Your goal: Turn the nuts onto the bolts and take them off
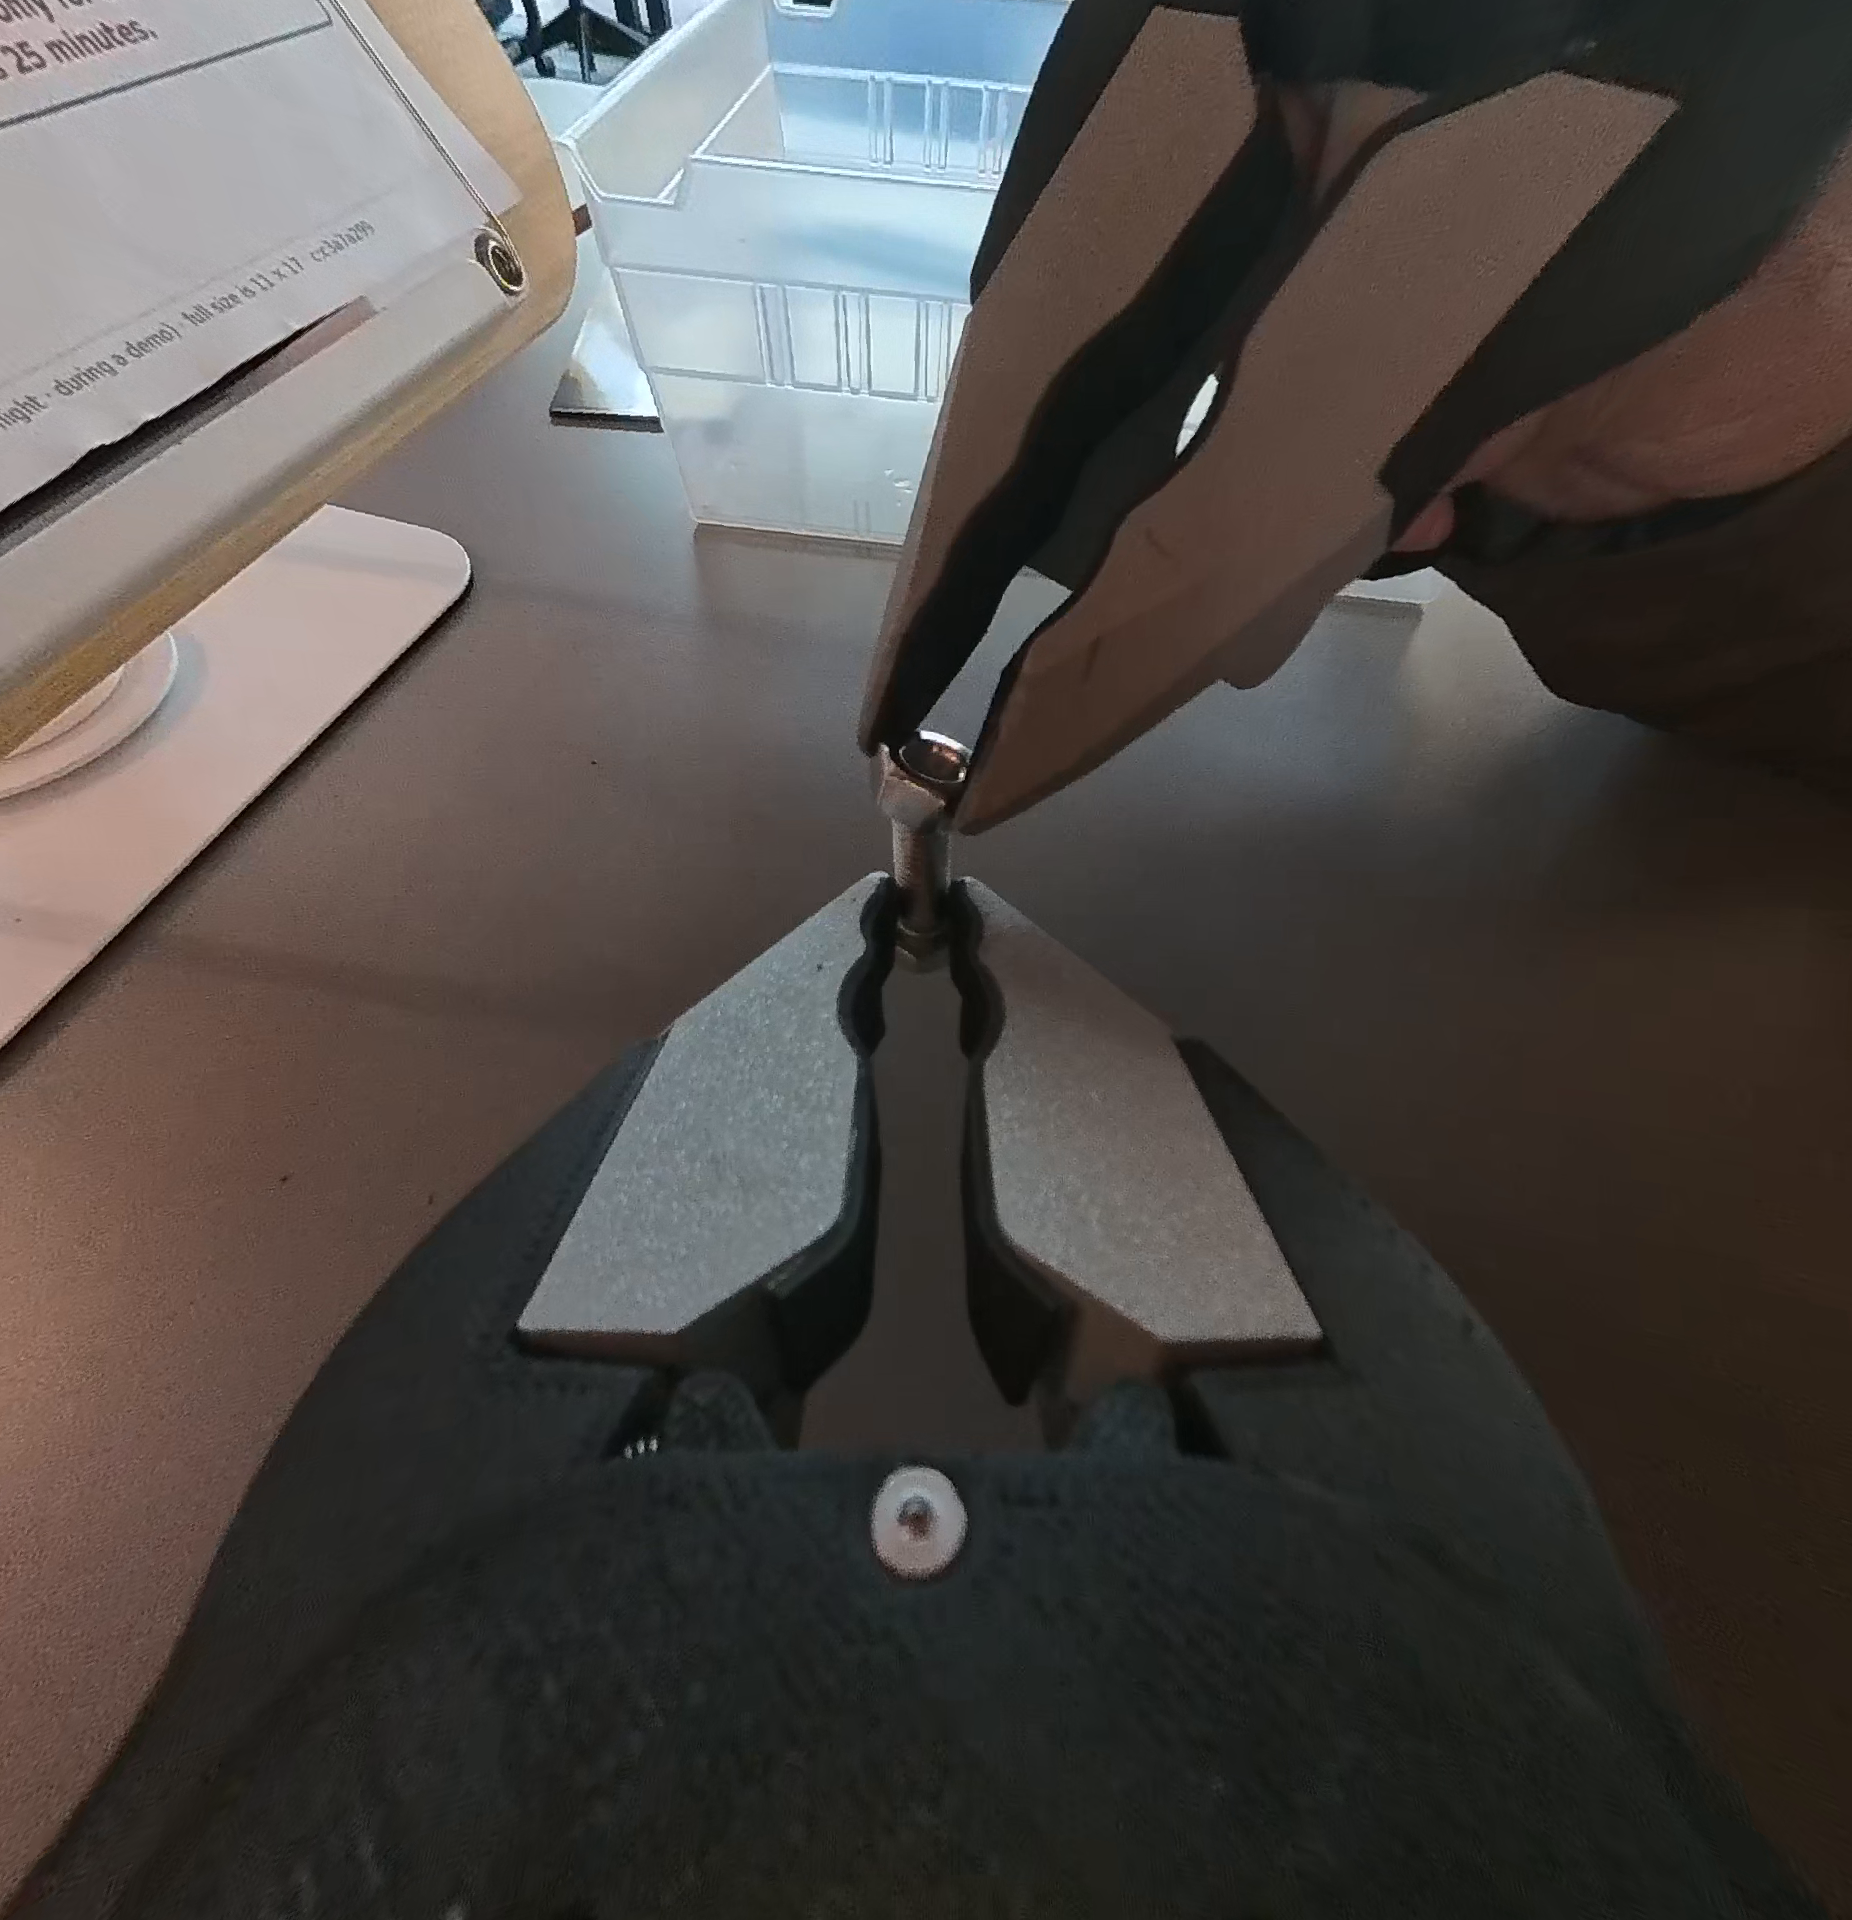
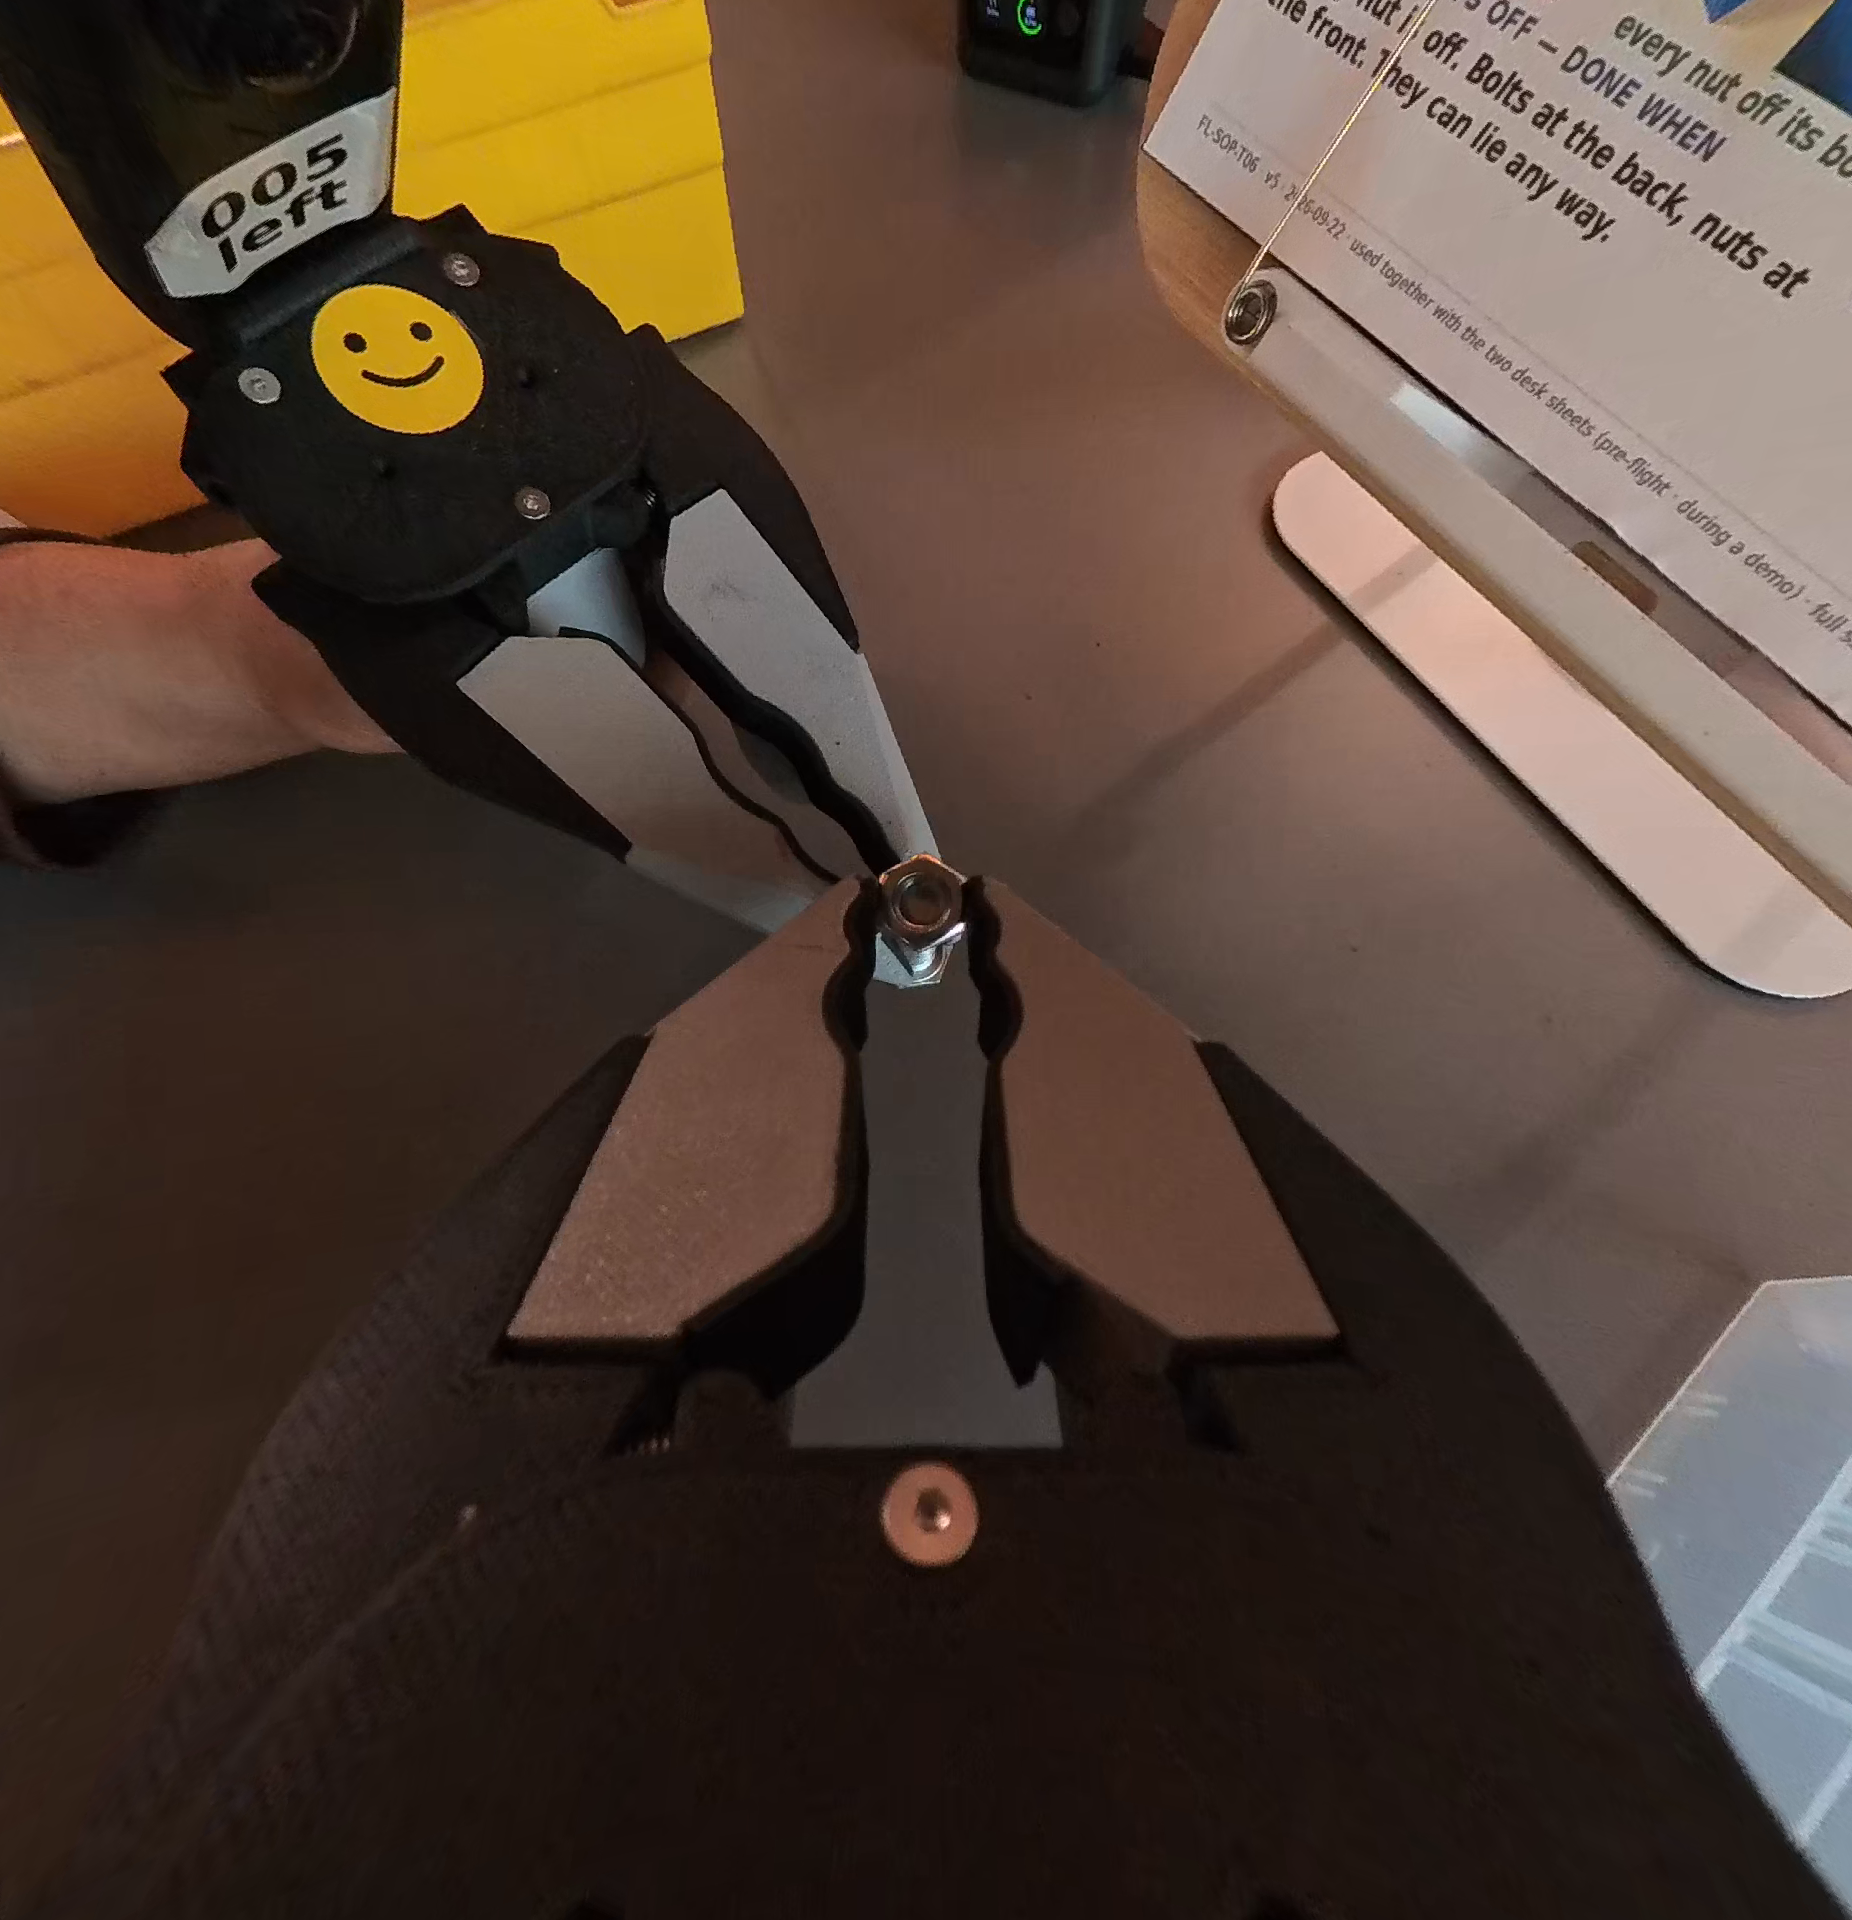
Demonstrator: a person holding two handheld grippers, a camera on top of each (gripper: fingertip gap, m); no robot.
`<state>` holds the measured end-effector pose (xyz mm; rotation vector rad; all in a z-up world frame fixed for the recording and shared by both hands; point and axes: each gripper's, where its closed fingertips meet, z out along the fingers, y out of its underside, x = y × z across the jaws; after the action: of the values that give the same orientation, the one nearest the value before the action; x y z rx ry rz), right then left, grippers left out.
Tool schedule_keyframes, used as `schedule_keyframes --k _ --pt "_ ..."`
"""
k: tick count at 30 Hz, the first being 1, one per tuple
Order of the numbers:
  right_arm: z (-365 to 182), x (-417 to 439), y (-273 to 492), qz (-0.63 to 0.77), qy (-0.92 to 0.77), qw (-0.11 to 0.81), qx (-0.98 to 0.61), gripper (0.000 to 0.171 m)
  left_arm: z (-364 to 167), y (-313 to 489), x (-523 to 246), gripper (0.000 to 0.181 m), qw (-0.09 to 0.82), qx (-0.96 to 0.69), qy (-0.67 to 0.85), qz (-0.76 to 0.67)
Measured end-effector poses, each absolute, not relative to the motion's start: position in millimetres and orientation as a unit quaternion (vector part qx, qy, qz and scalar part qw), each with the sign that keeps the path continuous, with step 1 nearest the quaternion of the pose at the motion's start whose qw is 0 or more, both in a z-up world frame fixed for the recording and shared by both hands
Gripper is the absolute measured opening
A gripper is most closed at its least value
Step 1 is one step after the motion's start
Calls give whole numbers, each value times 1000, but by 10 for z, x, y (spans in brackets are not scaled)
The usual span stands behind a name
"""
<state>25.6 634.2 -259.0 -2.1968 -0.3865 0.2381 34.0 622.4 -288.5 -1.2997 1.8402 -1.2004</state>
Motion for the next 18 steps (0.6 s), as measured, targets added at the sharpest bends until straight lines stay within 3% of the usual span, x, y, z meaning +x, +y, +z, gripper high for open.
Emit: schedule_keyframes --k 13,18 --pt "-2517 272 6337 99 -153 448 -875 16 -2809 6203 329 8 290 -480 681 -471" --pt "-2631 298 6357 111 -145 436 -881 5 -2888 6280 347 8 286 -504 678 -452"
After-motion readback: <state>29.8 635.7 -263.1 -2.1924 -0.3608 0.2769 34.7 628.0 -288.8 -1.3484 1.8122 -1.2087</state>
